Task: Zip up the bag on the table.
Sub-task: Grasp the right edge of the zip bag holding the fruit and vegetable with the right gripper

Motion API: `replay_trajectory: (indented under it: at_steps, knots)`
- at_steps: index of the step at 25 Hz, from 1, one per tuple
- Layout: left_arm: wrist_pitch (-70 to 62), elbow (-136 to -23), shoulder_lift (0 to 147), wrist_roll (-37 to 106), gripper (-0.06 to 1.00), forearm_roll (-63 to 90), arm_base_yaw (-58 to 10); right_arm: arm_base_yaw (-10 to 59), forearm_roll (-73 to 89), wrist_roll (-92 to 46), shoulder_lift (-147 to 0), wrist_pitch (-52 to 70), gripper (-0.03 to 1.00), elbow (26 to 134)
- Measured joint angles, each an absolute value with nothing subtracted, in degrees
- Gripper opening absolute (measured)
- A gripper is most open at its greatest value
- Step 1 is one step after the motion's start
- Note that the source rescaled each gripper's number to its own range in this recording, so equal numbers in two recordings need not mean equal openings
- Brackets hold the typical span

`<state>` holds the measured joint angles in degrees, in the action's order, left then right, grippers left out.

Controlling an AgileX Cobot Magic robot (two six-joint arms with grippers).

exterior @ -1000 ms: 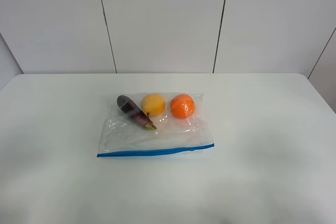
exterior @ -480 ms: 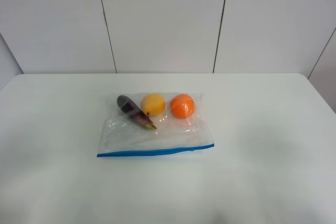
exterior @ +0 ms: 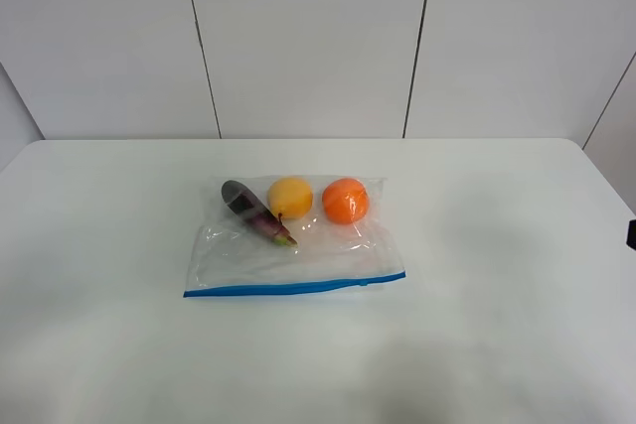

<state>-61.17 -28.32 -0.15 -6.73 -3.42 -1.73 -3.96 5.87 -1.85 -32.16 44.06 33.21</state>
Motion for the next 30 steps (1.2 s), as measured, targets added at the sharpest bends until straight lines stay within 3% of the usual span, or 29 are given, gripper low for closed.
replay_trajectory:
  at_steps: [12, 30]
  knots:
    - [-61.17, -28.32, -0.15, -6.73, 0.94, -3.42, -1.73, -3.96, 11.62, -3.69, -52.05, 30.99, 0.85, 33.21]
    - [-61.17, -28.32, -0.15, -6.73, 0.94, -3.47, -1.73, -3.96, 42.30, -27.85, -78.76, 25.68, 0.85, 33.25]
